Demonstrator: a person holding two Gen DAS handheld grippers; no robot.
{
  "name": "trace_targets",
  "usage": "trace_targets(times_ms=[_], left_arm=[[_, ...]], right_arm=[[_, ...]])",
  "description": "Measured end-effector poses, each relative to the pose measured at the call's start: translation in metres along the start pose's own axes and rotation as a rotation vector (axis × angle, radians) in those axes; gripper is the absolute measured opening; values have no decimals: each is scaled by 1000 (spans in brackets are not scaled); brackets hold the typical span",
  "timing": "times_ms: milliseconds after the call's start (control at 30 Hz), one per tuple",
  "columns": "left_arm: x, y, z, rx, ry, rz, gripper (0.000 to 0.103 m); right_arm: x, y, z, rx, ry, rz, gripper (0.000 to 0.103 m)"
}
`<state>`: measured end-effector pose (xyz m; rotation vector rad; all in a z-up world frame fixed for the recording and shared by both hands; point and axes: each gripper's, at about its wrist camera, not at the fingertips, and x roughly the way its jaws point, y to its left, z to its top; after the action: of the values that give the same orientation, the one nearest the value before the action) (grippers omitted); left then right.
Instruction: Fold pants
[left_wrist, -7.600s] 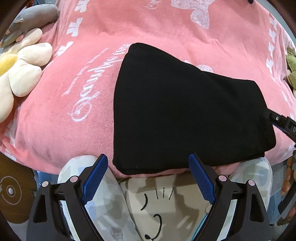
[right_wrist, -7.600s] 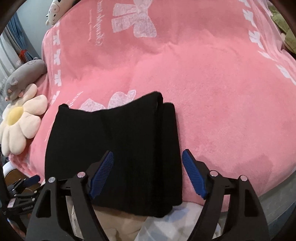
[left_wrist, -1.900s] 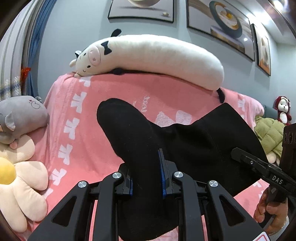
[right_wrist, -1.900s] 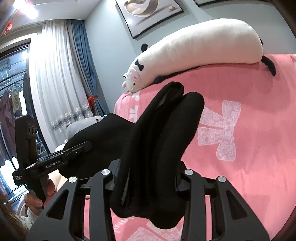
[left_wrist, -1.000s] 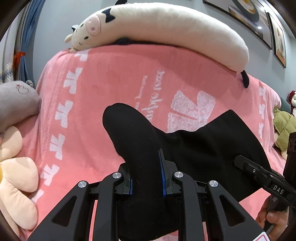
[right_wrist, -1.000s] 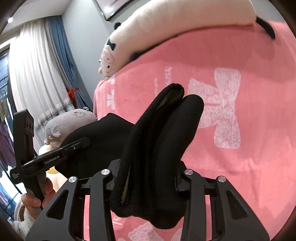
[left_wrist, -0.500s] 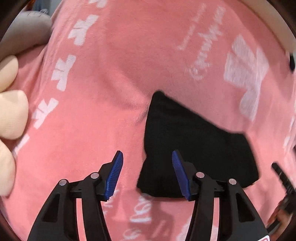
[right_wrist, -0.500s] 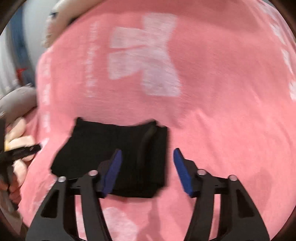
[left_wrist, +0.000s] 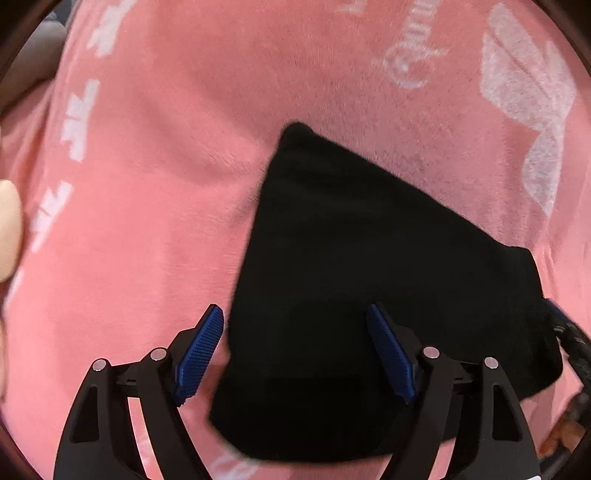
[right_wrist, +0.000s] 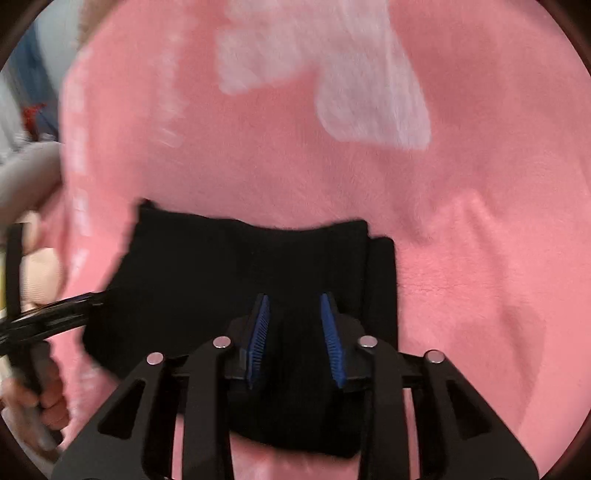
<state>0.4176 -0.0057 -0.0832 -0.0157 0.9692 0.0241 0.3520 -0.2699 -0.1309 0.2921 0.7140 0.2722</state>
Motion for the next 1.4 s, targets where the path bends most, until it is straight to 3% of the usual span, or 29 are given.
trace_targets(times_ms=[67,133,200,233,300,333,433,633,833,1000,1033,1067,1133,1200,1400], left_arm=[[-27,2,-10,0,-46,-23,77],[-42,1,-22,12,-70,-17,77],[-46,-3,-34,12,-76,-16,77],[-40,-6,-36,32,-60,-7,77],[-24,-18,-36,88,-13,36,77],[-21,-19,-38,97,4,49,74],[-39,-17,-44,85,-13,17,72],[-85,-15,-71,71,-69,-15,73],[-115,-17,-115,109,-90,12,74],[-138,-13,-150,89,-96,-27,74],[-143,-14,-158,89,-105,-18,76],[-147,-14,-163,95,-113,-11,80],[-152,-16,-176,111,-142,24,82],[-153,-18,-190,132,-152,56,83],[-152,-13,-212,119,-101,60,83]], right_arm=[[-13,8,-17,-9,8,23,30],[3,5,-37,-6,78,-7,29],[22,-10,-41,32,101,3,19],[25,-12,-37,48,100,-5,8],[16,-9,-28,96,94,-2,9],[3,-4,-24,102,68,12,14],[-34,14,-29,58,4,2,15],[-88,31,-78,50,-22,-52,16],[-102,38,-124,33,-12,-168,16],[-120,43,-159,70,15,-170,16],[-124,45,-166,65,16,-175,22],[-127,47,-171,69,13,-182,37],[-136,50,-181,67,-11,-186,54],[-140,54,-186,47,-13,-196,54],[-154,60,-193,52,-24,-197,55]])
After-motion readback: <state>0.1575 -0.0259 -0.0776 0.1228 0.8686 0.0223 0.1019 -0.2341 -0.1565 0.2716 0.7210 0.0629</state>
